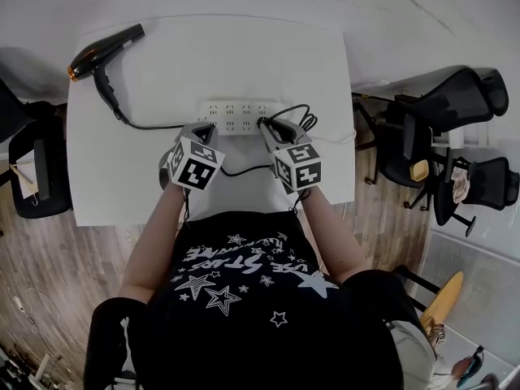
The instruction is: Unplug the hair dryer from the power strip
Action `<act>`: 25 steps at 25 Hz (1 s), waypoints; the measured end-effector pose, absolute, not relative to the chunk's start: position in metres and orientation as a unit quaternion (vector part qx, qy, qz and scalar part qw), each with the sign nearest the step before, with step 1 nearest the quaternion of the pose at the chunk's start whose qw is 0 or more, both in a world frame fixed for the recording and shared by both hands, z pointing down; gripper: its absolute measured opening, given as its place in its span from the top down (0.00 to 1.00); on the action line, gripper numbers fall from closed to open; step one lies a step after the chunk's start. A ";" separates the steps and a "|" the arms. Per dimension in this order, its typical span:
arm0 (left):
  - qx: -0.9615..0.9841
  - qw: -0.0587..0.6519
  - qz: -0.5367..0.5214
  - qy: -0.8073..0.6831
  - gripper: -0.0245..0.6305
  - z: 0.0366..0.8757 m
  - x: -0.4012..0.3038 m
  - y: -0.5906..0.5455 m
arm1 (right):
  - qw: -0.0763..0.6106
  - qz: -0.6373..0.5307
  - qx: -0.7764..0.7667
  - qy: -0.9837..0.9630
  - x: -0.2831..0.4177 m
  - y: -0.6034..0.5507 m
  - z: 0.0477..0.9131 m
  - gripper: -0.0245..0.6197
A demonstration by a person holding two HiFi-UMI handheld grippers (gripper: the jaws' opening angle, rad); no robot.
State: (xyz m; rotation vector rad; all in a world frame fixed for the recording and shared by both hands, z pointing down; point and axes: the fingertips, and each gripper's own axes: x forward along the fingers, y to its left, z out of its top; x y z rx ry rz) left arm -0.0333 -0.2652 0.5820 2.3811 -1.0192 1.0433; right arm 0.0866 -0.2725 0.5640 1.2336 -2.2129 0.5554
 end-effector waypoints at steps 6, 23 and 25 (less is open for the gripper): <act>0.840 0.171 0.366 -0.362 0.95 0.581 -0.032 -0.265 | 0.314 0.161 0.450 -0.821 0.084 -0.271 0.563 0.85; 0.843 0.149 0.366 -0.366 0.95 0.582 -0.029 -0.265 | 0.314 0.146 0.453 -0.822 0.084 -0.272 0.558 0.85; 0.842 0.156 0.364 -0.365 0.95 0.582 -0.031 -0.266 | 0.338 0.114 0.440 -0.824 0.077 -0.273 0.556 0.85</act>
